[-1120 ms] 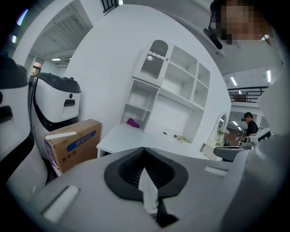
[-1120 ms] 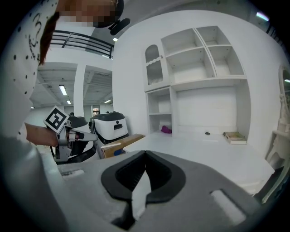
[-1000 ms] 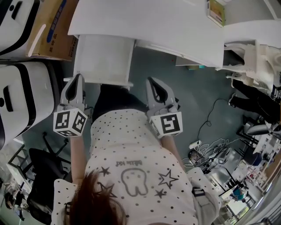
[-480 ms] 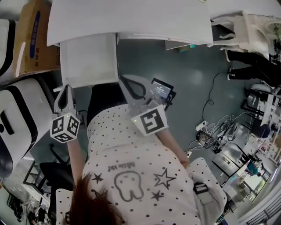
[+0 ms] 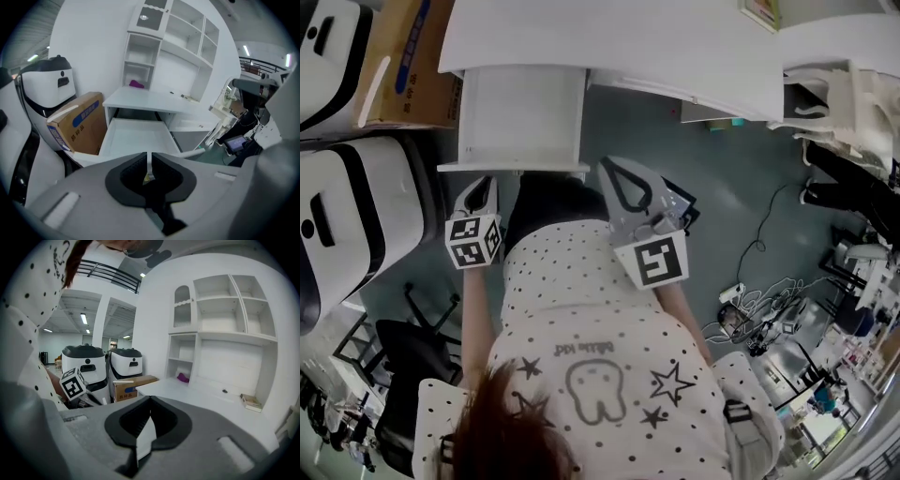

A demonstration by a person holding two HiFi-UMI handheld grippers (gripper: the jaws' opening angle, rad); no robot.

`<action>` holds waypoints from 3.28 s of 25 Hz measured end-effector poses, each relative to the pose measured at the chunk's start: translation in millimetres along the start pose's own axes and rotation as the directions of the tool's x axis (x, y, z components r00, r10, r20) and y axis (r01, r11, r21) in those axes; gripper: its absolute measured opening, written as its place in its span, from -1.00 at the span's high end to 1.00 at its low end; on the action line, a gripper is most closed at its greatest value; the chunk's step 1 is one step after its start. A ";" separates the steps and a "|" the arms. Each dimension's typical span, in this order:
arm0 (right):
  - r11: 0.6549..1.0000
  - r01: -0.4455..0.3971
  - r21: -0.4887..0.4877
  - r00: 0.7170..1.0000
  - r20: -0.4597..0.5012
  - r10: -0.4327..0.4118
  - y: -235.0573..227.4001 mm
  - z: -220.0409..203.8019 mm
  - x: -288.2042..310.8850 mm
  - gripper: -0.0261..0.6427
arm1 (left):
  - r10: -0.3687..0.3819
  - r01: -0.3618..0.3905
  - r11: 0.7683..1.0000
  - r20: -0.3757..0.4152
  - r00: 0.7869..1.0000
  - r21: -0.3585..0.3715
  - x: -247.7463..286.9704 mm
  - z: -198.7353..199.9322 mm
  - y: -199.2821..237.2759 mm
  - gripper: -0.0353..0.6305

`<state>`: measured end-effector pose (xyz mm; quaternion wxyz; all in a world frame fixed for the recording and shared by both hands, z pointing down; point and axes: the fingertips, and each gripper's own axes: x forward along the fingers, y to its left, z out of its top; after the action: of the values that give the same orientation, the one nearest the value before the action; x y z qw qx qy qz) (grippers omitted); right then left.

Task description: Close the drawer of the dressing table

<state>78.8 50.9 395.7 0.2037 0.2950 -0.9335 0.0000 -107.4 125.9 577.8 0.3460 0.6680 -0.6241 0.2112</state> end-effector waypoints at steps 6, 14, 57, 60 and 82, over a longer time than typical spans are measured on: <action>1.000 0.006 -0.003 1.000 0.020 -0.006 -6.2 -0.8 -2.2 0.94 | -0.030 0.028 0.999 -0.142 0.989 -0.020 29.8 -49.4 -1.7 0.73; 1.000 0.018 -0.006 0.999 0.037 -0.018 -11.4 -2.2 -4.6 0.94 | -0.066 0.055 0.997 -0.309 0.949 -0.046 78.9 -91.2 10.9 0.59; 0.992 0.112 0.064 0.993 0.042 -0.115 -47.3 -8.1 -20.8 0.93 | -0.005 -0.046 0.989 -0.339 0.941 -0.142 136.3 -119.2 11.4 0.67; 0.992 0.106 0.065 0.994 0.028 -0.108 -43.7 -7.8 -15.6 0.93 | -0.013 -0.038 0.989 -0.340 0.941 -0.143 139.2 -116.4 12.3 0.67; 0.971 0.201 0.127 0.979 -0.064 -0.195 -52.4 -0.5 20.9 0.93 | -0.085 0.092 0.996 -0.420 0.904 -0.004 170.7 -73.0 19.6 0.67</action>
<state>92.4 -3.9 397.8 0.2061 0.3995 -0.8919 0.0495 -93.1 61.8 752.6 0.4759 0.6374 -0.5026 0.3386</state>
